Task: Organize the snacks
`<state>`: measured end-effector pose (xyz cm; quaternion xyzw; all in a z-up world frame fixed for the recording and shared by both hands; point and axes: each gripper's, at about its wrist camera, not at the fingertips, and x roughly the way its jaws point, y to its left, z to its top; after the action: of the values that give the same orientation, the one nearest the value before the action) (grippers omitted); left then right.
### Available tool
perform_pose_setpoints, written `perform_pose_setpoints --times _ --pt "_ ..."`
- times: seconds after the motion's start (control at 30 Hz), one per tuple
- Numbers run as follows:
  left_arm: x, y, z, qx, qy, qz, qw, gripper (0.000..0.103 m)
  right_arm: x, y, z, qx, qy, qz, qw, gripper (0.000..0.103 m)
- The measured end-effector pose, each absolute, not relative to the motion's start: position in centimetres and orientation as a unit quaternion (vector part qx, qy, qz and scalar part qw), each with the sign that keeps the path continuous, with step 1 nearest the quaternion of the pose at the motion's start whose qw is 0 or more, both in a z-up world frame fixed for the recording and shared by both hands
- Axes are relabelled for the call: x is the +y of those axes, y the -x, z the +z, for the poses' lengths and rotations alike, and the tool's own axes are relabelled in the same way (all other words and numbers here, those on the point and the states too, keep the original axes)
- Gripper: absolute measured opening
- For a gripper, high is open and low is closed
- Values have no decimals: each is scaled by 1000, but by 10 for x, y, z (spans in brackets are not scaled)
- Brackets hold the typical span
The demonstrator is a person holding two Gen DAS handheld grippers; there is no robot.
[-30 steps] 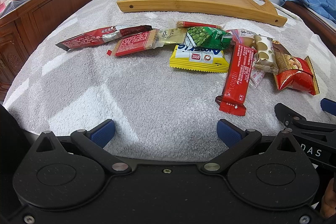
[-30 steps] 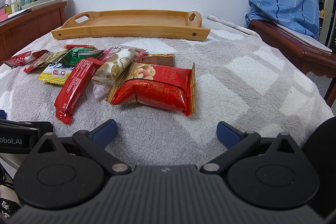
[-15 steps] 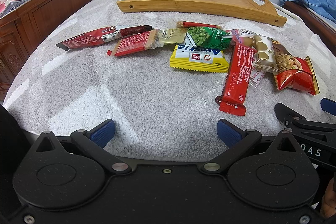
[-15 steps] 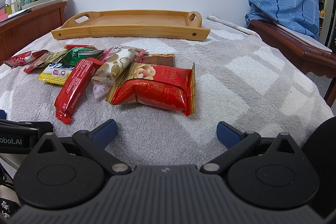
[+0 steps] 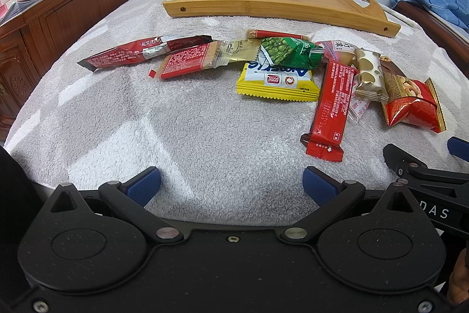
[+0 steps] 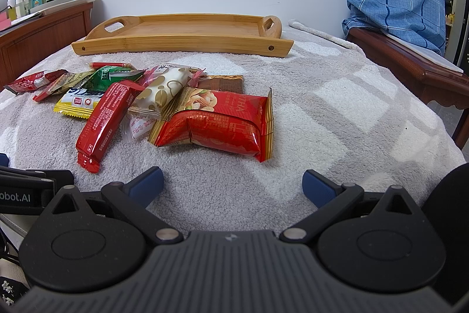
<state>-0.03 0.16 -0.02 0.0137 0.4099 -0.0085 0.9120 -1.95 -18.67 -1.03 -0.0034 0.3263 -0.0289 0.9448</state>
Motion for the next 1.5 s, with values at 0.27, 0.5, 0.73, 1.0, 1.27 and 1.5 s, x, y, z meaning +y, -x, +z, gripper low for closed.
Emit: perform_pose_setpoints --times 0.27,0.5,0.73,1.0,1.27,1.5 --pt "2 0 0 409 -14 -9 912 103 -187 19 -11 326 4 -29 945 103" --pt "3 1 0 410 -14 -9 912 103 -185 19 -11 329 5 -31 944 103" --pt "1 3 2 408 -14 -10 913 103 -187 18 -11 328 4 -37 944 103" --pt "1 0 7 422 -10 -14 906 100 -191 17 -3 326 -13 -36 945 103" --pt "5 5 25 403 44 -59 912 67 -198 12 11 288 17 -13 957 103" --pt "-16 -5 37 379 52 -106 918 38 -201 18 13 273 -5 8 962 103"
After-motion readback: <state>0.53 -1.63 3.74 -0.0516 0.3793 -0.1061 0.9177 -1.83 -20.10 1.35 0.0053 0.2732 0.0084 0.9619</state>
